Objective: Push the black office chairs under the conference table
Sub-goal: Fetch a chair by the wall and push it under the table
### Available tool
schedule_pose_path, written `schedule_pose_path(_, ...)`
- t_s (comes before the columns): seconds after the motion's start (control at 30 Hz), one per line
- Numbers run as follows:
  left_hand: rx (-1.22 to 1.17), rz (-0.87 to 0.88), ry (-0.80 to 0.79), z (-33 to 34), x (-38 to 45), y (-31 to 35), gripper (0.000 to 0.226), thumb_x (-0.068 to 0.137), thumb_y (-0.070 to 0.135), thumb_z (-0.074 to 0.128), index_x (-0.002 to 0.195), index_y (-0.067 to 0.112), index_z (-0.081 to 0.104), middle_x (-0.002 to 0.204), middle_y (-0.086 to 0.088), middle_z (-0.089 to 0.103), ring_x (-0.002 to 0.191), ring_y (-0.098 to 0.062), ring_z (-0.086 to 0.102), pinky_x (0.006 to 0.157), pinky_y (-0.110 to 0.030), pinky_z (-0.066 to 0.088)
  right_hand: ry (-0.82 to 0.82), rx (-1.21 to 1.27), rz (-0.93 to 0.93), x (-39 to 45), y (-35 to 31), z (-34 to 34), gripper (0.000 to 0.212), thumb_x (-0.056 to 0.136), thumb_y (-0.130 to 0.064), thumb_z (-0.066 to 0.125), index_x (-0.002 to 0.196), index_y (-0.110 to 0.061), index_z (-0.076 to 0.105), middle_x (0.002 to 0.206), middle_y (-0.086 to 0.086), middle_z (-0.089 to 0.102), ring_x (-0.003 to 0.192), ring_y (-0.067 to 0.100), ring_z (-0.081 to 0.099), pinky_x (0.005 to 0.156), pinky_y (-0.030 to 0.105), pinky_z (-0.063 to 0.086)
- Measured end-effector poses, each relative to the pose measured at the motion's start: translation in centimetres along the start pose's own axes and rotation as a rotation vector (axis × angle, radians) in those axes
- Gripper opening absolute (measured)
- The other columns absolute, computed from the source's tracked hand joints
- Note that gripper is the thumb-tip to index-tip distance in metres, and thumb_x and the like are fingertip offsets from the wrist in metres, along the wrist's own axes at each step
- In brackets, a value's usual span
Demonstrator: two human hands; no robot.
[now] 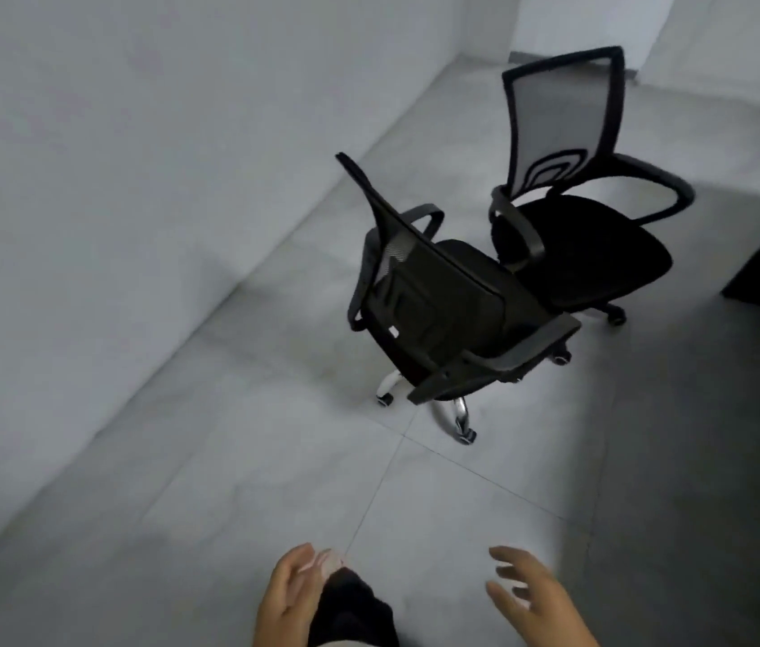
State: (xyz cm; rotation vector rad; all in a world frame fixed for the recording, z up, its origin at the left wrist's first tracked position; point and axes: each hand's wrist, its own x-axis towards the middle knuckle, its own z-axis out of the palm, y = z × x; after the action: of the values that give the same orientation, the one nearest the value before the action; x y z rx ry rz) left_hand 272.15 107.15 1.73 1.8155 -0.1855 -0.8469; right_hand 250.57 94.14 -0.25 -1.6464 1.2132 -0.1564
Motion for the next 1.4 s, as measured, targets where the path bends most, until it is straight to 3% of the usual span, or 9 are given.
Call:
schedule_pose_path(0.1,-0.013,-0.026,0.052,-4.6,4.5,1.3,0.015,0.083,-0.005,0.055,0.093,0.005,0.057,0.1,-0.022,0.058,0.11,-0.04,0.052,0.083,-0.015,0.042,-0.061,-0.019,0.011,4.2,-5.9,3.5,0.061,0.044,-0.075,0.067,0.094,-0.045,0.051,0.11,-0.01,0.056,0.09,-0.011,0.056,0.067,0.002,0.042)
schedule_pose_path(0.2,0.024,0.055,0.034,-7.9,9.0,4.5,0.018,0.086,-0.005,0.05,0.099,0.007,0.054,0.101,-0.014,0.058,0.093,-0.004,0.06,0.076,-0.003,0.041,-0.098,0.001,-0.029,9.1,-11.9,6.9,0.027,0.084,-0.018,0.06,0.106,-0.027,0.046,0.115,-0.003,0.054,0.1,0.005,0.053,0.07,0.001,0.041)
schedule_pose_path(0.43,0.054,0.139,0.024,-11.4,20.5,9.4,0.02,0.085,-0.007,0.049,0.1,0.006,0.052,0.099,-0.008,0.058,0.073,0.025,0.054,0.065,0.007,0.037,-0.161,0.022,-0.119,18.2,-21.2,12.8,0.028,0.088,-0.018,0.054,0.107,-0.035,0.042,0.107,-0.024,0.045,0.102,-0.001,0.049,0.074,0.001,0.04)
schedule_pose_path(0.6,0.081,0.031,0.061,-11.9,27.3,9.6,0.021,0.081,-0.011,0.054,0.1,-0.002,0.056,0.105,-0.021,0.059,0.077,-0.002,0.061,0.058,0.006,0.038,-0.14,0.019,-0.018,24.6,-23.2,13.3,0.031,0.087,-0.016,0.056,0.115,-0.024,0.045,0.114,-0.008,0.049,0.098,-0.001,0.049,0.074,0.005,0.04)
schedule_pose_path(0.97,0.14,0.245,0.021,-11.4,48.6,25.8,0.019,0.086,0.001,0.054,0.102,0.01,0.051,0.101,-0.009,0.056,0.082,0.007,0.055,0.066,0.008,0.037,0.005,0.158,-0.088,44.0,-36.3,10.4,0.029,0.086,-0.01,0.056,0.109,-0.024,0.045,0.111,0.0,0.051,0.106,0.012,0.049,0.092,0.025,0.039)
schedule_pose_path(1.17,0.263,0.202,-0.291,-7.7,54.5,27.6,0.021,0.085,-0.005,0.052,0.093,0.015,0.054,0.099,-0.012,0.058,0.084,0.012,0.058,0.065,0.008,0.037,0.184,0.227,0.132,44.4,-34.7,8.8,0.033,0.085,-0.012,0.059,0.115,-0.02,0.048,0.116,-0.002,0.05,0.108,0.012,0.049,0.092,0.025,0.039)
schedule_pose_path(1.23,0.262,0.138,-0.44,-5.3,56.1,28.6,0.02,0.075,0.022,0.068,0.087,0.024,0.053,0.099,-0.007,0.06,0.094,-0.008,0.057,0.065,0.007,0.038,0.307,0.293,0.206,43.8,-34.1,8.2,0.032,0.084,-0.011,0.059,0.112,-0.021,0.048,0.117,0.002,0.051,0.109,0.014,0.05,0.091,0.025,0.039)
schedule_pose_path(1.3,0.304,0.141,-0.587,-2.6,58.3,29.7,0.061,0.041,0.059,0.073,0.087,0.025,0.052,0.097,-0.002,0.061,0.082,0.007,0.06,0.065,0.006,0.039,0.466,0.343,0.274,42.8,-33.7,7.7,0.033,0.084,-0.01,0.059,0.115,-0.016,0.049,0.115,0.006,0.053,0.108,0.015,0.051,0.088,0.025,0.038)
schedule_pose_path(1.4,0.408,0.173,-0.825,2.4,60.5,33.3,0.059,0.046,0.057,0.077,0.089,0.024,0.052,0.1,-0.007,0.06,0.07,0.018,0.058,0.064,0.003,0.041,0.735,0.377,0.329,40.9,-34.3,7.4,0.033,0.083,-0.01,0.06,0.11,-0.024,0.049,0.112,0.004,0.056,0.106,0.017,0.054,0.086,0.023,0.041)
